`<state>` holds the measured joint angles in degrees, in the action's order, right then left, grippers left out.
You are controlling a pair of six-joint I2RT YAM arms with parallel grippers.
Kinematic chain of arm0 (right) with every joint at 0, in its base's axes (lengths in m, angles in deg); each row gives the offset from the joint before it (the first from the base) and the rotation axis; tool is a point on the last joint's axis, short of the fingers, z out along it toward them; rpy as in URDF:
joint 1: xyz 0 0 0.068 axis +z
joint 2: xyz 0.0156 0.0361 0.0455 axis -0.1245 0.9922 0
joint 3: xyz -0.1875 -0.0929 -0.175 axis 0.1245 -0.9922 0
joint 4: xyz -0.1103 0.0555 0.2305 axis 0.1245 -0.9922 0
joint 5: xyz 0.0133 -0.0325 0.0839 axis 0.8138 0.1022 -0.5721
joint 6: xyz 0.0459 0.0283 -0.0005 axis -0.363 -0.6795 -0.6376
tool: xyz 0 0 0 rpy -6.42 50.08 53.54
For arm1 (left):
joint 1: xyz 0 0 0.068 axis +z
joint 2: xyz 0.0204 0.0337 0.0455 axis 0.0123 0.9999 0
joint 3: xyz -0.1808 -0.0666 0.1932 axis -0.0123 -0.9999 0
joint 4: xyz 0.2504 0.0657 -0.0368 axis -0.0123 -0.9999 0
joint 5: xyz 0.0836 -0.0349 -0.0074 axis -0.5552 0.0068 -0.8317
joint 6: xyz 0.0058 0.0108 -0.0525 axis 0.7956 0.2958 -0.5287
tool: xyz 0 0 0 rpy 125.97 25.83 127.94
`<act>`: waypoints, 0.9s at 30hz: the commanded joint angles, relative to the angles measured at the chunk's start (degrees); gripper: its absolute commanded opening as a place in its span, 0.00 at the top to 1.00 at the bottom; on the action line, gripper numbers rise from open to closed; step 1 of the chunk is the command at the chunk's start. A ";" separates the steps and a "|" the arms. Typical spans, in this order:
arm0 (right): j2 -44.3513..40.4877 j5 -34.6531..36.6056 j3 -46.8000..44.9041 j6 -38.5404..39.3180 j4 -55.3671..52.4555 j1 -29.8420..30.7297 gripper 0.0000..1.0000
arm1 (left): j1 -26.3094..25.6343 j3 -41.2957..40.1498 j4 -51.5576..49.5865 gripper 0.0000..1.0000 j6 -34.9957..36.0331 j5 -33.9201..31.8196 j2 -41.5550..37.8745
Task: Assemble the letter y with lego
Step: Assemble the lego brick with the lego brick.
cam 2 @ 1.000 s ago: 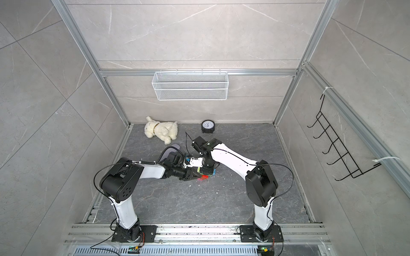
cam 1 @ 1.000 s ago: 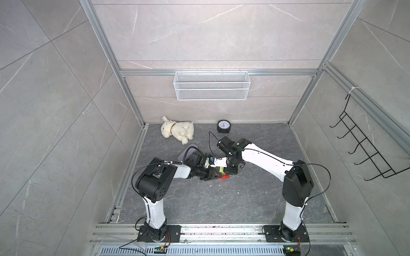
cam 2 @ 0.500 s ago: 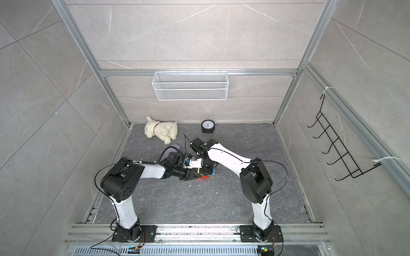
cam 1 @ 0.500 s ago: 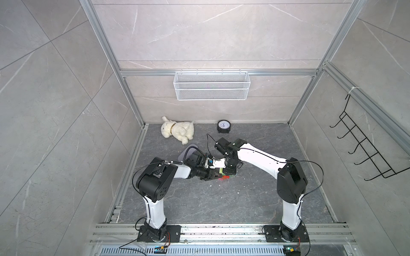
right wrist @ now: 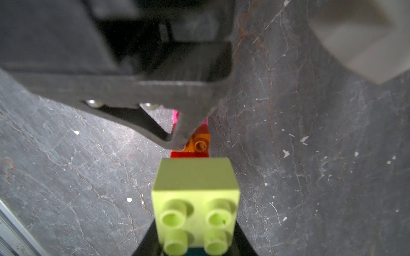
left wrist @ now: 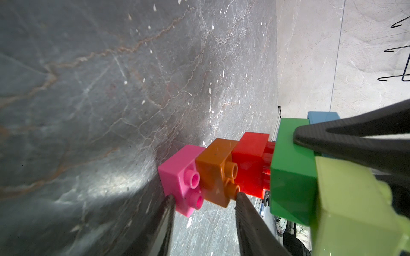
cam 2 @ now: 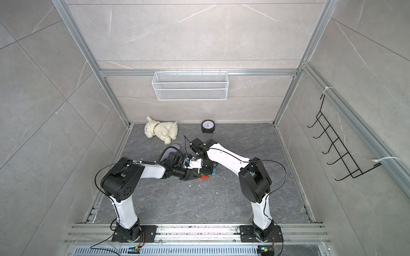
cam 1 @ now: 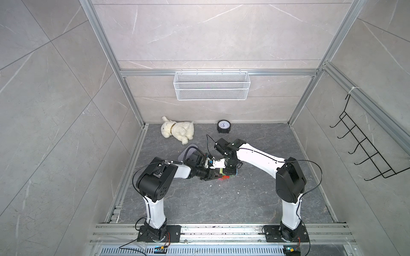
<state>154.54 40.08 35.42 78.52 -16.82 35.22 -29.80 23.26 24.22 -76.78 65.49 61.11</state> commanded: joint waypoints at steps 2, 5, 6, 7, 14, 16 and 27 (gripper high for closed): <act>2.13 -0.64 0.27 -0.55 -1.53 0.52 0.70 | -0.39 -2.53 -8.36 0.54 -0.02 -10.58 4.45; 2.21 -1.44 0.11 -0.76 -1.99 0.60 0.70 | -0.41 -2.53 -8.34 0.53 -0.08 -10.57 4.63; 2.30 -1.53 -0.01 -0.73 -2.05 0.60 0.70 | -0.36 -2.53 -8.34 0.54 -0.07 -10.59 4.63; 2.30 -1.55 -0.06 -0.65 -2.14 0.66 0.70 | -0.39 -2.52 -8.40 0.54 -0.08 -10.54 4.63; 2.30 -2.99 -0.28 -0.25 -2.69 1.07 0.70 | -0.36 -2.57 -8.39 0.54 -0.10 -10.56 4.62; 2.17 -2.95 -0.73 -0.25 -2.68 1.06 0.70 | -0.41 -2.63 -8.35 0.54 -0.08 -10.56 4.63; 3.97 -0.40 -2.36 -2.00 -1.46 1.04 0.71 | -0.40 -2.61 -8.48 0.54 -0.27 -10.64 4.63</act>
<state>155.02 39.73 35.31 77.84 -17.30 35.65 -29.80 23.26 24.61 -76.78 65.73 61.32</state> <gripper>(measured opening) 0.337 0.464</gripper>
